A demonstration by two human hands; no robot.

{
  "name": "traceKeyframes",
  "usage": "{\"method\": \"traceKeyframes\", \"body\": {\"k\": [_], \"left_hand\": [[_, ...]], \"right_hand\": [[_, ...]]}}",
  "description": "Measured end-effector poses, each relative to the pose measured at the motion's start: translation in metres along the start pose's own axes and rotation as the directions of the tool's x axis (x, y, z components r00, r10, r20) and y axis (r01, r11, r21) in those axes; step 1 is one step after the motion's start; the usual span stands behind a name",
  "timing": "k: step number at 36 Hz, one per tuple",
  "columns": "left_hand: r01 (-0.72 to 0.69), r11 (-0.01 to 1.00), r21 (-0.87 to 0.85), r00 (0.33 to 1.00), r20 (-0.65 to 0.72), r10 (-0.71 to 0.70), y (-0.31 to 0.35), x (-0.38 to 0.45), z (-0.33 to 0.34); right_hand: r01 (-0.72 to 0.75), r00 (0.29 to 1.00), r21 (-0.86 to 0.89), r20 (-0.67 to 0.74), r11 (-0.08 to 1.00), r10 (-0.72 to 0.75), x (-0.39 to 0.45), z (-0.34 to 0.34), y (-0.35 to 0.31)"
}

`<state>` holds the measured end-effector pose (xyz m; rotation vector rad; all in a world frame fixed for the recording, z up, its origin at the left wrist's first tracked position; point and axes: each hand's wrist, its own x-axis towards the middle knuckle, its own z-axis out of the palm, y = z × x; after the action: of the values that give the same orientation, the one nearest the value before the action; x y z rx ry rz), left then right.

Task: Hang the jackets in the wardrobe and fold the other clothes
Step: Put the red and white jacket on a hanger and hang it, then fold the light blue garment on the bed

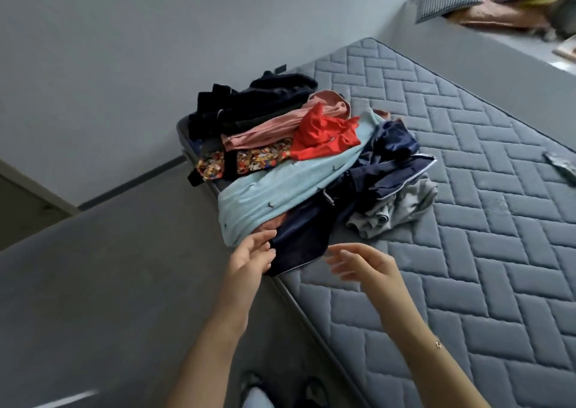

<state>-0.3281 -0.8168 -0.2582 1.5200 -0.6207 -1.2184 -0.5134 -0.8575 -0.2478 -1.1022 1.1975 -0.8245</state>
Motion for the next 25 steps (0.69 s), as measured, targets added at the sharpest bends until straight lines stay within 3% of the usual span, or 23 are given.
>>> {"method": "traceKeyframes", "body": {"k": [7,13,20,25], "left_hand": [[0.106,0.99,0.09,0.985,0.129,-0.117,-0.016,0.089,0.033],[0.055,0.992,0.114,0.976,0.204,-0.077,0.002,0.182,0.068],[0.072,0.992,0.1,0.953,0.287,-0.098,-0.001,0.234,0.098],[0.089,0.991,0.1,0.95,0.29,-0.115,-0.019,0.254,0.105]], "right_hand": [[-0.073,0.99,-0.045,-0.121,0.996,0.067,0.076,-0.013,0.009],[-0.079,0.988,-0.072,-0.142,0.994,0.068,0.152,-0.02,0.0],[-0.138,0.958,-0.063,-0.262,0.988,0.117,0.185,-0.038,0.01],[-0.159,0.955,-0.092,-0.267,0.983,0.13,0.216,-0.047,0.019]]}}
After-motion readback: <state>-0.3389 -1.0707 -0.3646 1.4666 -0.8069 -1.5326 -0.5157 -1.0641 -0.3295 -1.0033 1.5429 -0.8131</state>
